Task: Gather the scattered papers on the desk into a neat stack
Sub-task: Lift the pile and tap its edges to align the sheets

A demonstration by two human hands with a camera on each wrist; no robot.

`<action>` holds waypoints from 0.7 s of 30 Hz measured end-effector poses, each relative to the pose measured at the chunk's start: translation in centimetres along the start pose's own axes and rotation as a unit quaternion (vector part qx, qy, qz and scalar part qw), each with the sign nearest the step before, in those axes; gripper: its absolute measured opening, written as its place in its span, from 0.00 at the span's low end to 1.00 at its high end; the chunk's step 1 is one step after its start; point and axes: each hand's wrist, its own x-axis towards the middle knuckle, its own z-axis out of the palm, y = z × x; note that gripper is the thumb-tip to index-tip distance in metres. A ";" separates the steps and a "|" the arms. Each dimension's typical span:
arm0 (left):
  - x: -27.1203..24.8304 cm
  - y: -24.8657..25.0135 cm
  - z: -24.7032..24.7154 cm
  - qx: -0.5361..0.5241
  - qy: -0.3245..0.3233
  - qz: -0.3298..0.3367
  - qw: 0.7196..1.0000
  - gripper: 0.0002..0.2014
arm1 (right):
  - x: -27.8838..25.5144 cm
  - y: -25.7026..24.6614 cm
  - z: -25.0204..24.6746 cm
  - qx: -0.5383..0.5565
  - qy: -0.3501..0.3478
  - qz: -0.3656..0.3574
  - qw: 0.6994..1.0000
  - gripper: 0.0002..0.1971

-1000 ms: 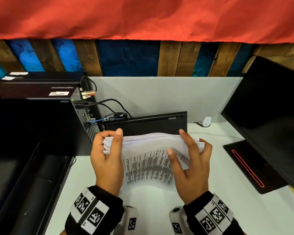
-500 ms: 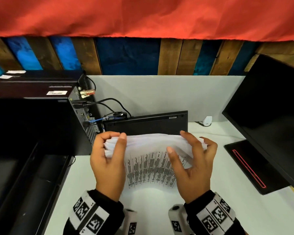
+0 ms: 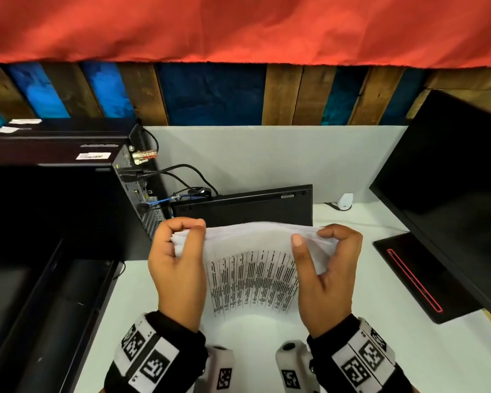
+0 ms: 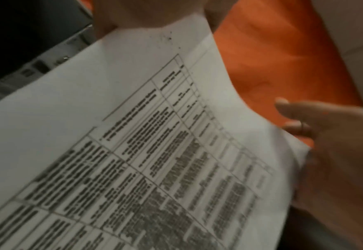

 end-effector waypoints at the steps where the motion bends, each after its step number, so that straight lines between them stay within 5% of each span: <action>1: 0.2 -0.2 -0.2 -0.017 0.009 -0.021 1.000 0.01 | 0.1 -0.1 0.0 0.018 0.007 0.023 1.000 0.13; 9: -0.2 -0.9 -0.5 -0.058 -0.011 -0.034 0.998 0.12 | 0.4 0.7 -0.1 0.019 -0.011 0.038 0.999 0.06; 17: 0.9 -3.4 -3.6 0.033 -0.197 -0.041 0.979 0.43 | 0.5 0.8 -0.3 0.203 0.012 0.065 0.977 0.07; 19: 1.6 -3.8 -4.3 0.066 -0.250 -0.094 0.961 0.41 | 0.6 0.9 -0.6 0.230 0.006 0.067 0.971 0.06; 21: 1.7 -3.9 -4.3 0.075 -0.264 -0.127 0.953 0.24 | 0.8 1.7 -1.1 0.250 -0.025 0.096 0.963 0.12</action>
